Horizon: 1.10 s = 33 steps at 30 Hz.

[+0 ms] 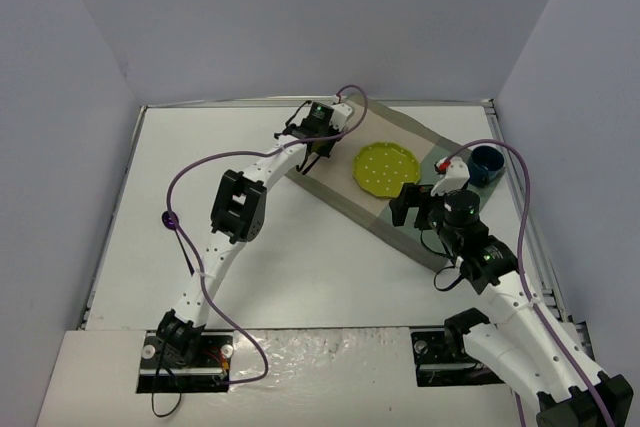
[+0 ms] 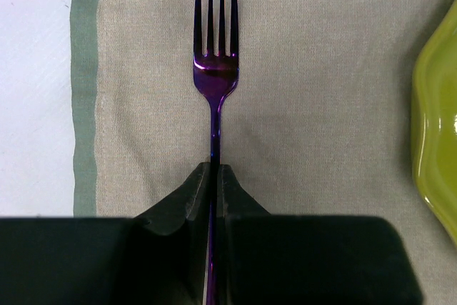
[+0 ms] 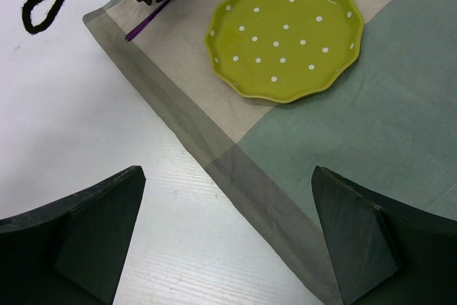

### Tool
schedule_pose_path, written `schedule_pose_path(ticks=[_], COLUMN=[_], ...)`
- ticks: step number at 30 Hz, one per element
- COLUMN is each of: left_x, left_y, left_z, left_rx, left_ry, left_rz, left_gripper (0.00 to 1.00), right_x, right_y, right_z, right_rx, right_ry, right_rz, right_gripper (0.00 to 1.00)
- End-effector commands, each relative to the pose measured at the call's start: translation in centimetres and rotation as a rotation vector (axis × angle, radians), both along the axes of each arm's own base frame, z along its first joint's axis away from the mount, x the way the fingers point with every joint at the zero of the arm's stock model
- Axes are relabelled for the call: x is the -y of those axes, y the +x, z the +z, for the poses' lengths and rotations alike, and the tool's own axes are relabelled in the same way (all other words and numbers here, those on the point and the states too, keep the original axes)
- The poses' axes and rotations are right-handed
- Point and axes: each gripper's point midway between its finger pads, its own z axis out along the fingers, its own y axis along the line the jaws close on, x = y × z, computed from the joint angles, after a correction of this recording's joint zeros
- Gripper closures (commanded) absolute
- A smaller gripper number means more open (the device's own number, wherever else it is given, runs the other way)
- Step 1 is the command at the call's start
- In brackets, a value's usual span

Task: Set the dinner table for one person

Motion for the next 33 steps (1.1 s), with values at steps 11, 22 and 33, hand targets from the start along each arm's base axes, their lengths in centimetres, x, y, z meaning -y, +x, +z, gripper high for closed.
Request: schedule_pose_path(ticks=[11,22,33], left_x=[0.0,-9.0,-28.6], left_y=[2.3,-1.4,-15.1], left_z=[7.1,20.7,14.3], left_rx=[0.146,0.264,0.063], left_ry=[-0.106,-0.274,-0.249], left_rz=[0.036,0.446,1.105], left_gripper=[0.5,0.11,0.03], right_x=[0.0,-0.1,-1.9], right_y=[0.8,0.4,0.1], right_z=[0.6,2.0,2.9], right_rx=[0.027,0.079,0.093], right_ry=[0.008,0.002,0.051], right_rz=[-0.014,0.018,0.107], right_gripper=[0.0,0.0,0.0])
